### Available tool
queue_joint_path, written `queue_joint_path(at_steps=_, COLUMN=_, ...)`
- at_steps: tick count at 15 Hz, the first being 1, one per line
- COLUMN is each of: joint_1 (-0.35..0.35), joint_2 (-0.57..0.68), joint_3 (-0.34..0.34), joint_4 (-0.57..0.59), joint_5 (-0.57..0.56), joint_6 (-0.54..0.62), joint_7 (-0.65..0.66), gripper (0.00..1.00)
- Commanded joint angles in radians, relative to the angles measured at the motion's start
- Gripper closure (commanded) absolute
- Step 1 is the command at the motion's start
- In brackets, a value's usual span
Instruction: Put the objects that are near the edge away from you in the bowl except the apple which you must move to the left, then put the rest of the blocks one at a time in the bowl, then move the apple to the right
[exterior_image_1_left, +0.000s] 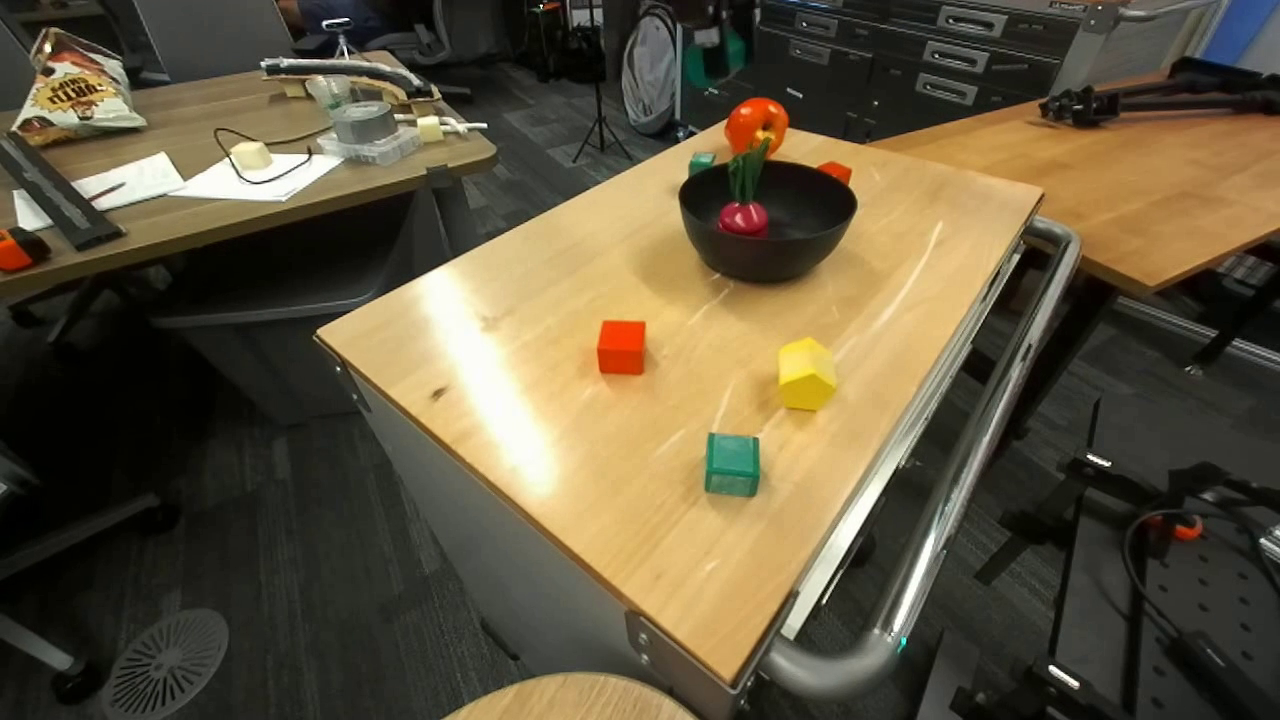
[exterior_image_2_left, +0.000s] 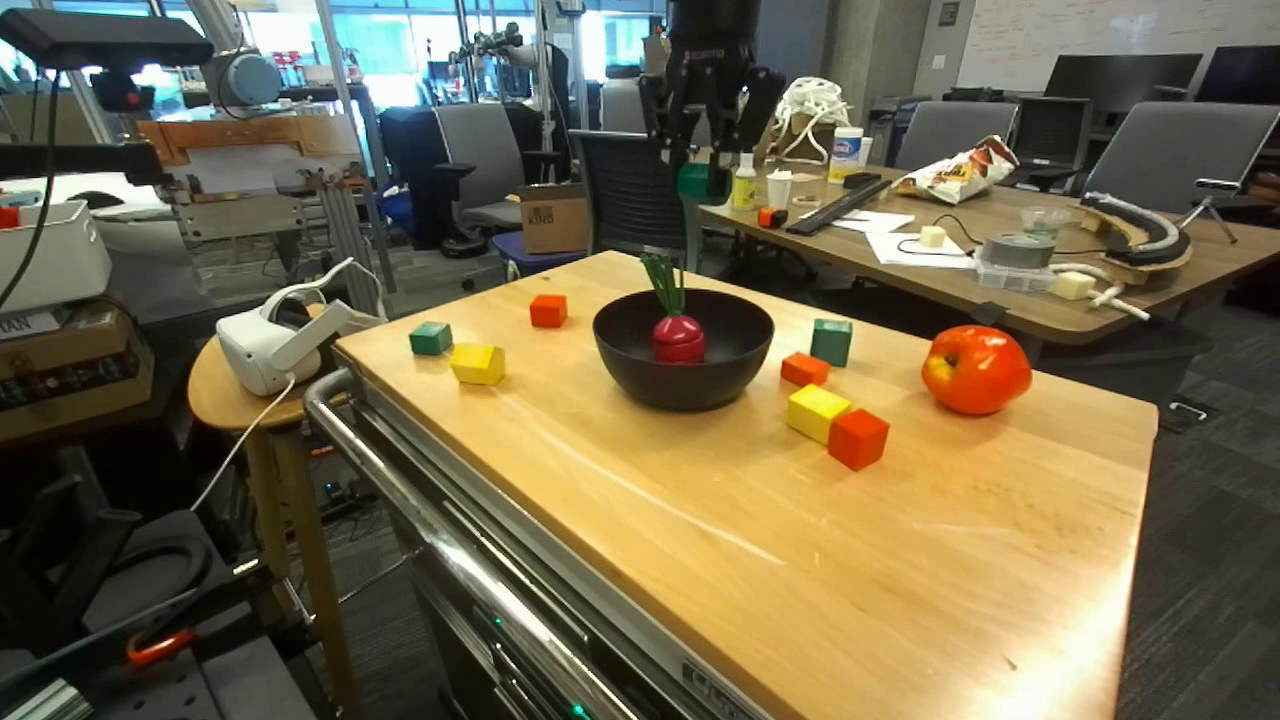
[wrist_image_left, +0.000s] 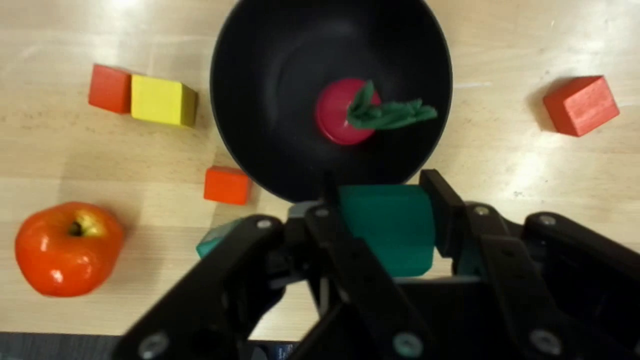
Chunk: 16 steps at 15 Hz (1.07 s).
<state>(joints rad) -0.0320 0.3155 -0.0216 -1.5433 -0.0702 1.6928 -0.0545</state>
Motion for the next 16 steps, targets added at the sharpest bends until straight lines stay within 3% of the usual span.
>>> queue_joint_path(at_steps=1, joint_1=-0.031, joint_2=-0.111, joint_3=-0.009, joint_4=-0.157, joint_5=0.064, joint_6=0.007, joint_7=-0.014, gripper=0.82)
queue_joint_path(at_steps=6, joint_1=-0.064, joint_2=-0.085, joint_3=-0.016, joint_4=-0.279, joint_5=0.189, joint_6=0.088, joint_7=-0.062, gripper=0.82)
queue_joint_path(at_steps=10, joint_1=-0.072, joint_2=-0.082, joint_3=-0.034, joint_4=-0.358, joint_5=0.132, joint_6=0.231, joint_7=-0.082, gripper=0.82)
queue_joint_path(at_steps=11, joint_1=-0.074, joint_2=-0.083, joint_3=-0.038, joint_4=-0.37, joint_5=0.121, joint_6=0.257, joint_7=-0.091, gripper=0.53)
queue_joint_path(at_steps=12, joint_1=-0.075, joint_2=-0.085, joint_3=-0.042, joint_4=-0.38, joint_5=0.114, joint_6=0.282, joint_7=-0.096, gripper=0.31)
queue_joint_path(at_steps=14, joint_1=-0.08, joint_2=-0.097, joint_3=-0.039, joint_4=-0.396, joint_5=0.137, joint_6=0.355, joint_7=-0.118, gripper=0.27)
queue_joint_path(at_steps=16, joint_1=-0.076, joint_2=-0.12, joint_3=-0.035, joint_4=-0.404, joint_5=0.136, joint_6=0.462, joint_7=-0.125, gripper=0.15)
